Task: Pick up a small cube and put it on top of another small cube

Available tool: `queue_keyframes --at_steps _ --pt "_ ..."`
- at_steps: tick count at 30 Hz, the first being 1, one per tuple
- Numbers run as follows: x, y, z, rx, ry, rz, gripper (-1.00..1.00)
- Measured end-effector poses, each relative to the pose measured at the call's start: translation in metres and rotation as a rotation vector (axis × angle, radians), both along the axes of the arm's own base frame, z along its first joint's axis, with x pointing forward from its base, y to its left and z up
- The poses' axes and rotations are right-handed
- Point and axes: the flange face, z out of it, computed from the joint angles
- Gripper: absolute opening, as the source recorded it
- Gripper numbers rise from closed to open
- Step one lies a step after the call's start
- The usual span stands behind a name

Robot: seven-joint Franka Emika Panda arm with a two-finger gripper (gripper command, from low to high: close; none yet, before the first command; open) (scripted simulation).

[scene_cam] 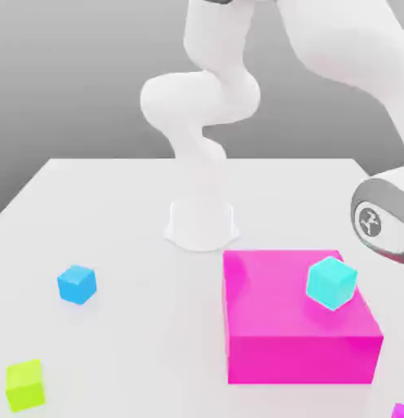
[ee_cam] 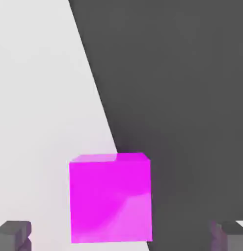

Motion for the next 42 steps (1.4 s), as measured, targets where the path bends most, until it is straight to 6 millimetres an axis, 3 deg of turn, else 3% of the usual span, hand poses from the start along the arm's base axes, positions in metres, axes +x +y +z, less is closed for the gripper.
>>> queue_keyframes --at_steps 1,6,7,9,11,12,16,21,24,28,31,32,37,38,42 --pt "-0.001 0.000 -0.015 0.000 0.001 0.002 -1.00" --pt "-0.001 0.000 -0.015 0.000 0.003 0.002 -1.00" --pt "-0.001 0.000 -0.022 -0.001 0.003 0.003 -1.00" --pt "-0.001 0.000 -0.007 -0.001 0.003 0.004 -1.00" --pt "-0.001 0.000 0.021 -0.001 0.003 0.004 -1.00" --pt "0.002 -0.009 0.034 -0.002 0.003 -0.021 -1.00" --pt "0.024 -0.108 0.049 -0.015 0.001 -0.284 -1.00" --pt "0.024 -0.234 0.061 -0.021 0.000 -0.622 -1.00" --pt "0.008 -0.309 0.068 -0.020 0.001 -0.838 -1.00" --pt "-0.029 -0.410 0.073 -0.011 0.003 -1.151 -1.00" --pt "-0.061 -0.486 0.046 -0.001 0.005 -1.391 -1.00" --pt "-0.072 -0.510 0.033 0.001 0.005 -1.469 1.00" --pt "-0.072 -0.510 0.033 0.001 0.005 -1.469 1.00" --pt "-0.078 -0.522 0.026 0.001 0.003 -1.508 1.00" --pt "-0.083 -0.533 0.066 0.001 0.001 -1.544 1.00"
